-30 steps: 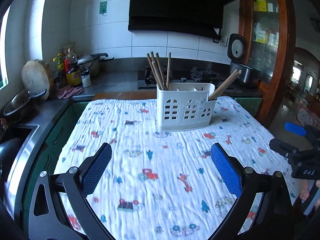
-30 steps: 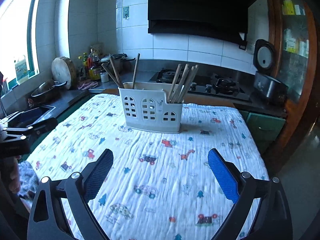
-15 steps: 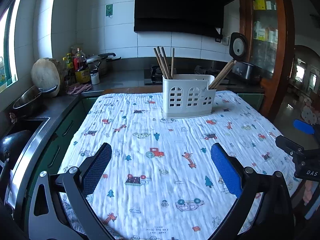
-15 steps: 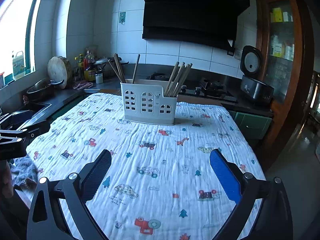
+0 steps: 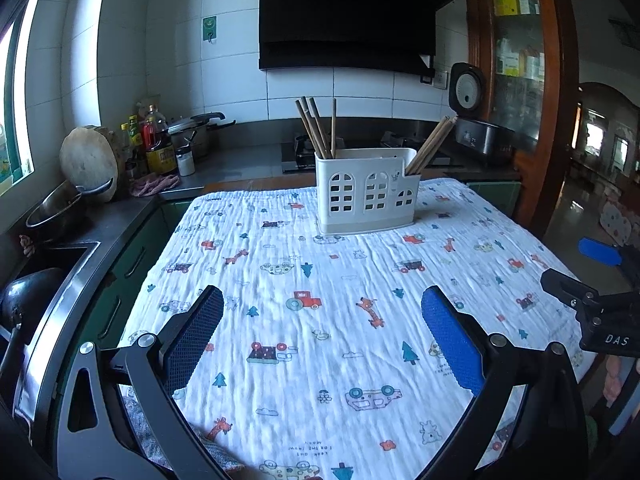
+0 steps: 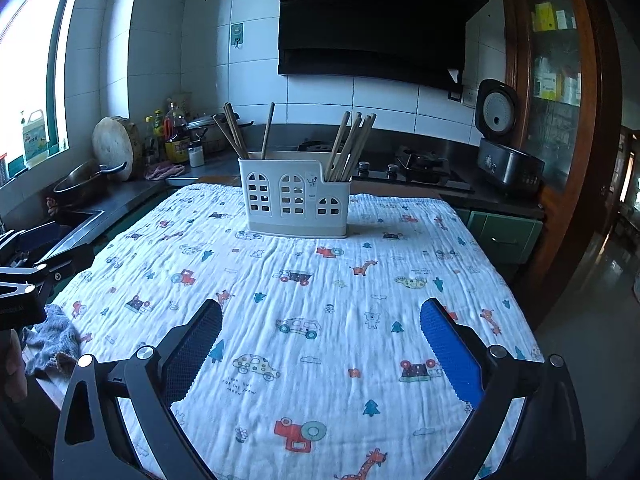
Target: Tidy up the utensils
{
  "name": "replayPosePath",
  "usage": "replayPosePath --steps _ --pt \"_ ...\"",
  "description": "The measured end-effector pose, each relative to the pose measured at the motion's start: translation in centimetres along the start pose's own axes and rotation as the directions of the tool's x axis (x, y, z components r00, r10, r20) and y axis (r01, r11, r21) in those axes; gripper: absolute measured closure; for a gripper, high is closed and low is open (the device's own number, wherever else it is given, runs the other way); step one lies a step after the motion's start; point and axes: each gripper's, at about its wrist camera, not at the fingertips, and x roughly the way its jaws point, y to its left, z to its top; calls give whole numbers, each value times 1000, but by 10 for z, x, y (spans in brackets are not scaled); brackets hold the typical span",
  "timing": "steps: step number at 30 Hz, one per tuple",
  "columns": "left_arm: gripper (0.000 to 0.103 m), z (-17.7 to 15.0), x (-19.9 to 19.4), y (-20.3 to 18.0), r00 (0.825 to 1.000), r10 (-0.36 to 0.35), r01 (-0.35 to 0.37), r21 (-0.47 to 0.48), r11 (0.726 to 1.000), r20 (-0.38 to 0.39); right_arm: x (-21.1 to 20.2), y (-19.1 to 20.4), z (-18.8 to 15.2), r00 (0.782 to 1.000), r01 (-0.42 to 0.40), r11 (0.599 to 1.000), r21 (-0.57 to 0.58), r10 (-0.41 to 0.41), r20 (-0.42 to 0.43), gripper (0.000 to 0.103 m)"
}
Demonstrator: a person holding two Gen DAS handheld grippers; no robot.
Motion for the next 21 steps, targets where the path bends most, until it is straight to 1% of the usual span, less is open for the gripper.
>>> replayPosePath --steps 3,14,21 --pt "5 0 -1 0 1000 -12 12 -5 1000 3 -2 3 -1 1000 -2 1000 -6 2 4 7" --pt "5 -2 -1 1 1000 -19 19 -12 1000 -1 -3 8 -1 1000 1 1000 -17 -1 6 7" --pt "5 -4 2 0 1000 -25 25 -14 1000 -16 -2 9 0 1000 -1 1000 -15 1 3 7"
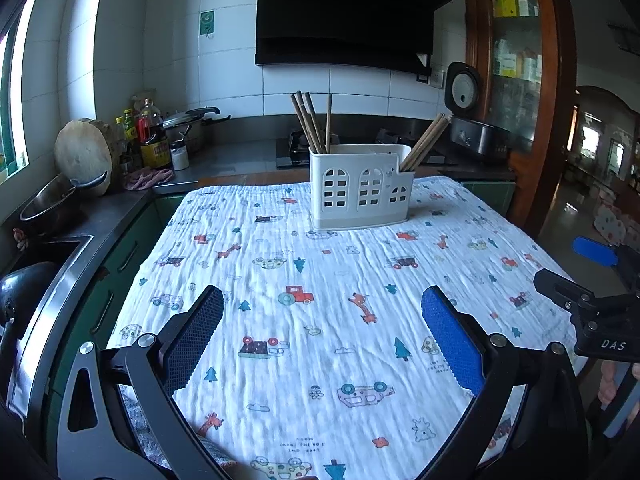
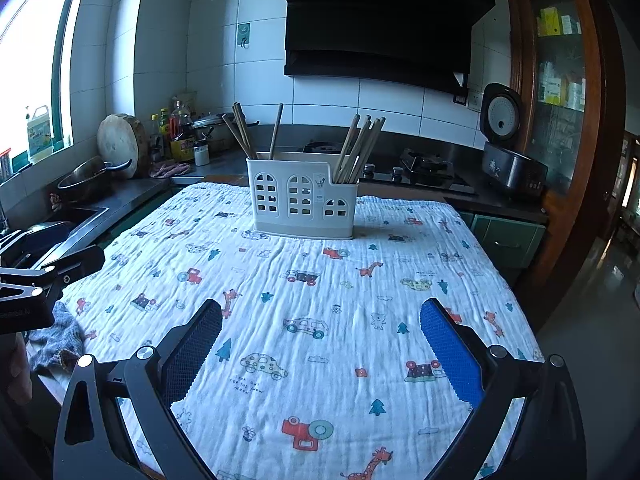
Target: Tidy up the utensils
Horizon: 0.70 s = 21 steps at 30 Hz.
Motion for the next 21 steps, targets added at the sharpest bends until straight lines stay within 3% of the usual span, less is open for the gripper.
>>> replayPosePath --steps 21 --pt "5 0 2 3 1000 -4 4 -10 1000 -13 0 0 0 1000 -6 1000 -6 6 2 7"
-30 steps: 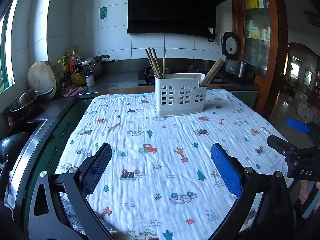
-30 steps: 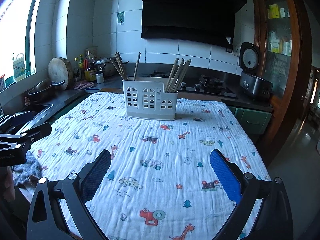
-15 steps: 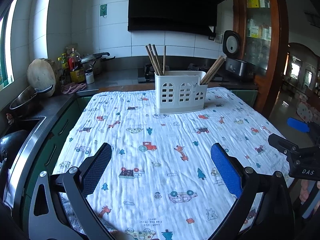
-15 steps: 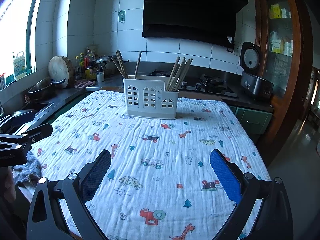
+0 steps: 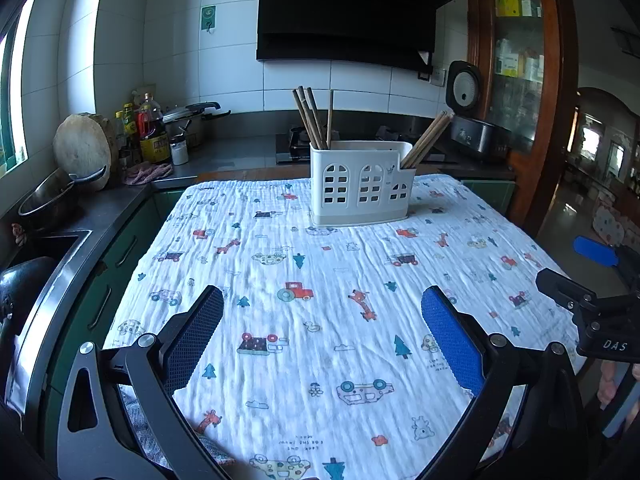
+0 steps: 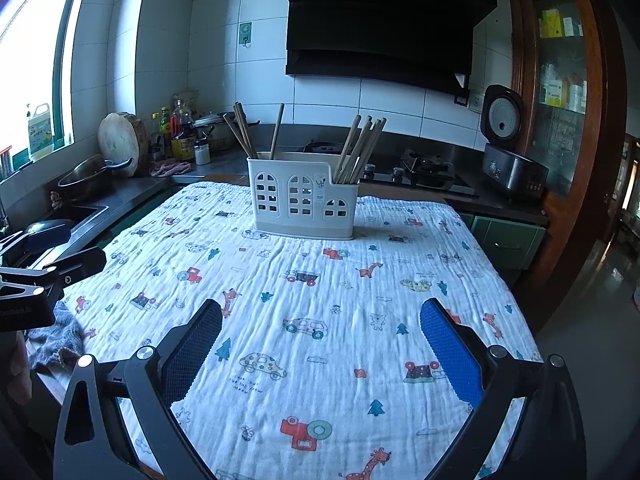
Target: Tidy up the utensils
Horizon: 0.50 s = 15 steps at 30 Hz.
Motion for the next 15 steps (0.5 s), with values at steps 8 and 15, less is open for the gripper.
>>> replayPosePath --steps 8,15 --pt "5 0 0 -1 1000 -2 2 3 1000 0 0 1 -1 1000 -2 1000 -5 2 -2 7" --pt "5 -1 2 -3 1000 -7 7 6 1000 -6 1 2 -1 1000 -7 1000 -8 7 -6 7"
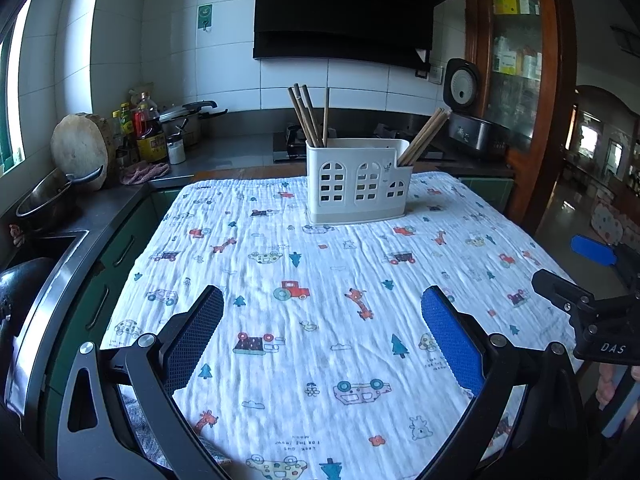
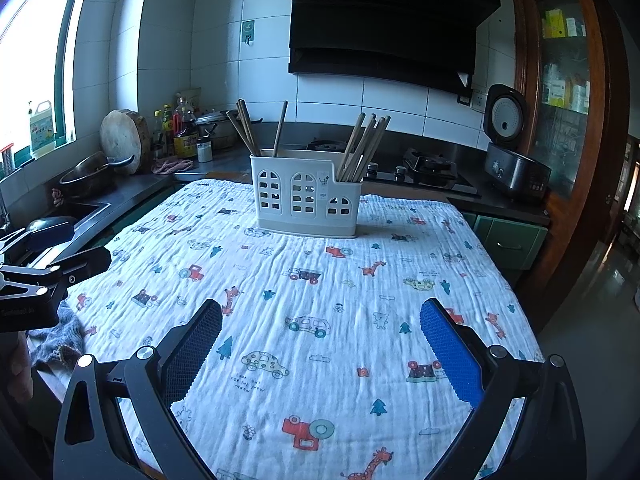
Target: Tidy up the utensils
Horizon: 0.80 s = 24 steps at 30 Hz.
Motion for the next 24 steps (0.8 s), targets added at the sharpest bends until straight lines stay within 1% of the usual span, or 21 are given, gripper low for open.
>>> replayPosePath --steps 14,20,22,24 --pt "5 -3 6 3 1000 -7 7 -14 1000 -16 5 -2 0 1000 4 1000 8 -4 -10 7" --pt "5 -6 9 2 999 -23 23 -14 1000 -28 6 -1 -1 1000 5 1000 6 -5 -11 7" --pt "5 -8 8 1 999 -32 32 -12 999 -22 6 -1 -1 1000 4 1000 5 -4 -12 7" --pt "5 -8 8 -1 1000 -24 23 -5 1000 -19 6 0 -1 1000 2 1000 4 -2 -13 7"
